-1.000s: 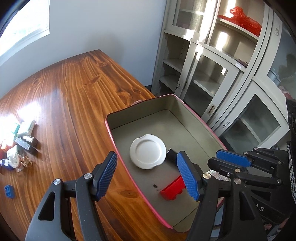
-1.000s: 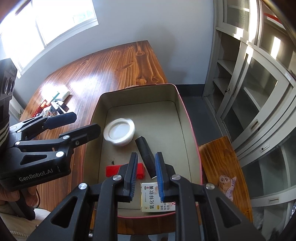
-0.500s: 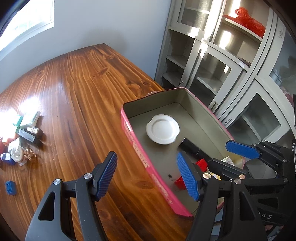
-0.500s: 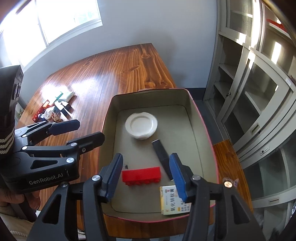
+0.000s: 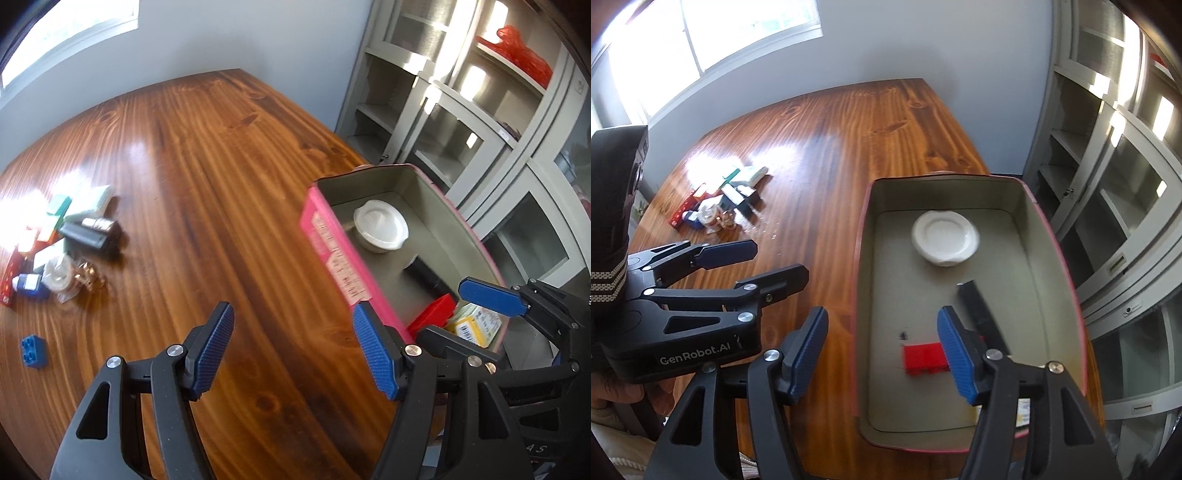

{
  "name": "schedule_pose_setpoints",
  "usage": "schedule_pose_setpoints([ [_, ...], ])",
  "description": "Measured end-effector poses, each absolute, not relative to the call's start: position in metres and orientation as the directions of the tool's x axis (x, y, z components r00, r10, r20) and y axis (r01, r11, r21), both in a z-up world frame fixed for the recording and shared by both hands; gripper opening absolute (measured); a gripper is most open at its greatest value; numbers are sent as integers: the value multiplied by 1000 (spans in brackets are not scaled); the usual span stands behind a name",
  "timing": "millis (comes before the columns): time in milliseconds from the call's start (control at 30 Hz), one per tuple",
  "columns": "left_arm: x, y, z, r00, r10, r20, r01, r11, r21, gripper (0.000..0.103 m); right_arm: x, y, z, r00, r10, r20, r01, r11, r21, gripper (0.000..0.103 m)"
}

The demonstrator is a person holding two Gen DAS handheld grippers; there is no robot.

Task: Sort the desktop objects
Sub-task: 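Withdraw both open tools from the box back toward the table objects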

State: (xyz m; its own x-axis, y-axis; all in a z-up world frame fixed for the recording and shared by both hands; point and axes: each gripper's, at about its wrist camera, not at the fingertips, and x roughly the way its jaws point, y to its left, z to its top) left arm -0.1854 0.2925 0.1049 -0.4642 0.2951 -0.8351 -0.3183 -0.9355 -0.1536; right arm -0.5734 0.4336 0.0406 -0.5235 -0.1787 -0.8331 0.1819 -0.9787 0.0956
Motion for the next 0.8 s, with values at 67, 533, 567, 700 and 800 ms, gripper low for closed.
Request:
schedule_pose_setpoints([
  [67,-186,284,104,-464,289,-838,-307,-939,-154,71,-575,424,40,-520,-187,-833,201,-975,94,68],
  [533,-188,235,104,-489,243,-837,-220,-964,-152,71,-586,386,38,-509,-213,-834,260,-962,87,73],
  [567,-188,232,103,-489,239,-839,-212,-965,-152,71,-587,383,38,-508,-215,-834,264,-961,87,74],
  [700,-187,218,100,-488,224,-844,-183,-971,-152,71,-588,374,36,-499,-225,-837,280,-956,89,75],
  [800,-186,210,99,-486,214,-847,-165,-975,-151,71,-590,365,34,-490,-232,-841,292,-952,92,76],
])
